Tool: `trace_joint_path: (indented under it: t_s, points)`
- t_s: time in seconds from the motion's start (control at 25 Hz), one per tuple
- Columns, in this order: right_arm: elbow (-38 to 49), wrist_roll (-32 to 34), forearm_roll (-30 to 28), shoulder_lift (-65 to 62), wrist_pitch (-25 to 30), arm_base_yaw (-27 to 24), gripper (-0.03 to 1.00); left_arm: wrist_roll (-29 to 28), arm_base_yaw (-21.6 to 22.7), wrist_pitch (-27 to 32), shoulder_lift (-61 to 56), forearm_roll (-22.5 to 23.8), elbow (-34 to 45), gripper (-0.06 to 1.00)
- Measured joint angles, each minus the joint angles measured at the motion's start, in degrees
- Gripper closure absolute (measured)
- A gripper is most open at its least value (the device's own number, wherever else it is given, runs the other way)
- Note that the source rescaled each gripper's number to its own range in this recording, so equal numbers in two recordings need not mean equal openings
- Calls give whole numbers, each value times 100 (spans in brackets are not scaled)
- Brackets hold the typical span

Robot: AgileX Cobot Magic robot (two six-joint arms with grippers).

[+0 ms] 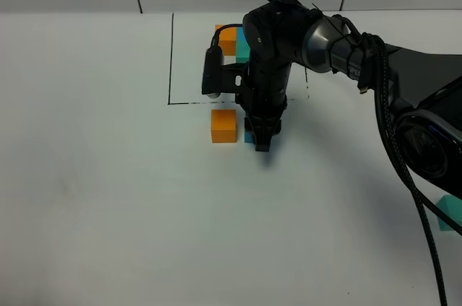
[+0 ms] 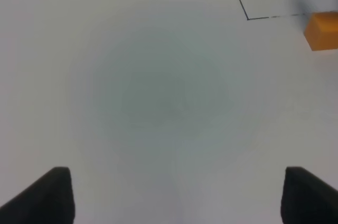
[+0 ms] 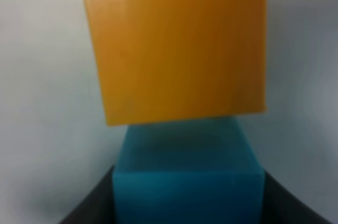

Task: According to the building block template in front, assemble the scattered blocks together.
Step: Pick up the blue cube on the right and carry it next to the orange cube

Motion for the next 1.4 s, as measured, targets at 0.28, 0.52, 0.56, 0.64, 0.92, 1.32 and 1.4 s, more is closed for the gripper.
trace_joint_path:
  t_s: [0.28,0.52,0.56,0.64,0.92,1.32,1.4]
  points:
    - [-4,-84,22,11,-20,0,95,0,0,0,0,0,0,17]
    - [-4,-104,16,18,-76,18,95,0,0,0,0,0,0,17]
    - [-4,-104,22,18,-89,23,95,0,0,0,0,0,0,17]
    - [-4,-104,26,18,-96,23,95,0,0,0,0,0,0,17]
    - [-4,-128,40,18,-107,29,95,0,0,0,0,0,0,17]
    - [-11,-150,58,75,-271,125,95,0,0,0,0,0,0,17]
    - [-11,-152,58,79,-277,125,95,0,0,0,0,0,0,17]
